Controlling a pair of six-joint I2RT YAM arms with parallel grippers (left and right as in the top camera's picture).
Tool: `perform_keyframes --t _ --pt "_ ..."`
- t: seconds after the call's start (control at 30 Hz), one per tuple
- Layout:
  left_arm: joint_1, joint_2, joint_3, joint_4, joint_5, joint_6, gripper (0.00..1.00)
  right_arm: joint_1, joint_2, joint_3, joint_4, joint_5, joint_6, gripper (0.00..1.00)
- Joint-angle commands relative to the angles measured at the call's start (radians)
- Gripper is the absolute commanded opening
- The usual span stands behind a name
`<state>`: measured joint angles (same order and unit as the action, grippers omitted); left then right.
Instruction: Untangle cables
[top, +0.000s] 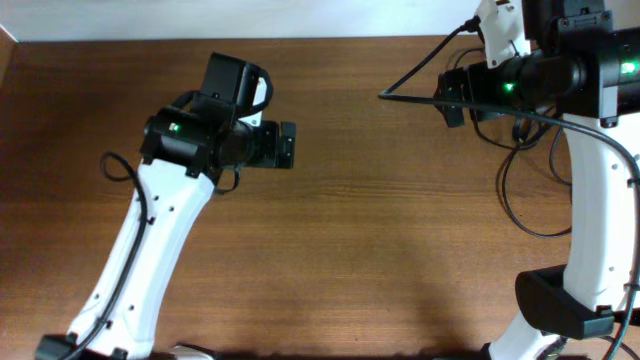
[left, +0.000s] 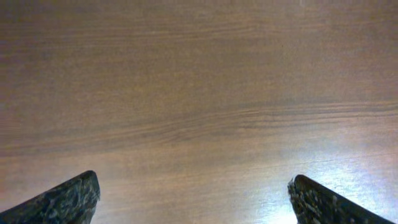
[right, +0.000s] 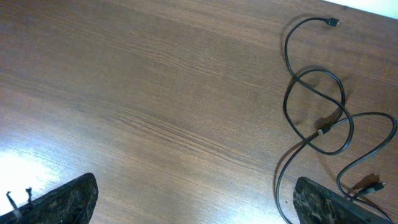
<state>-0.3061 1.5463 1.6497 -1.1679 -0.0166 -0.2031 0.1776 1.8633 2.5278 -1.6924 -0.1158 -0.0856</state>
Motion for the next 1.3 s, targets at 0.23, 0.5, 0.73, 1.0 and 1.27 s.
perform_keyframes --t 0.23,0.5,0.73,1.0,1.27 --pt "0.002 -0.580 -0.646 0.360 -0.014 -0.005 0.99 0.006 -0.022 -0.004 -0.006 0.013 0.000 0.99" --pt "0.002 -1.114 -1.119 0.797 0.040 -0.006 0.99 0.006 -0.022 -0.004 -0.006 0.013 0.000 0.99" --pt "0.059 -1.357 -1.453 1.164 0.054 -0.074 0.99 0.006 -0.022 -0.004 -0.006 0.013 0.000 0.99" --pt "0.172 -1.542 -1.621 1.262 0.058 -0.064 0.99 0.006 -0.022 -0.004 -0.006 0.013 0.000 0.99" --pt "0.201 -1.542 -1.641 1.125 0.061 0.130 0.99 0.006 -0.022 -0.004 -0.006 0.013 0.000 0.99"
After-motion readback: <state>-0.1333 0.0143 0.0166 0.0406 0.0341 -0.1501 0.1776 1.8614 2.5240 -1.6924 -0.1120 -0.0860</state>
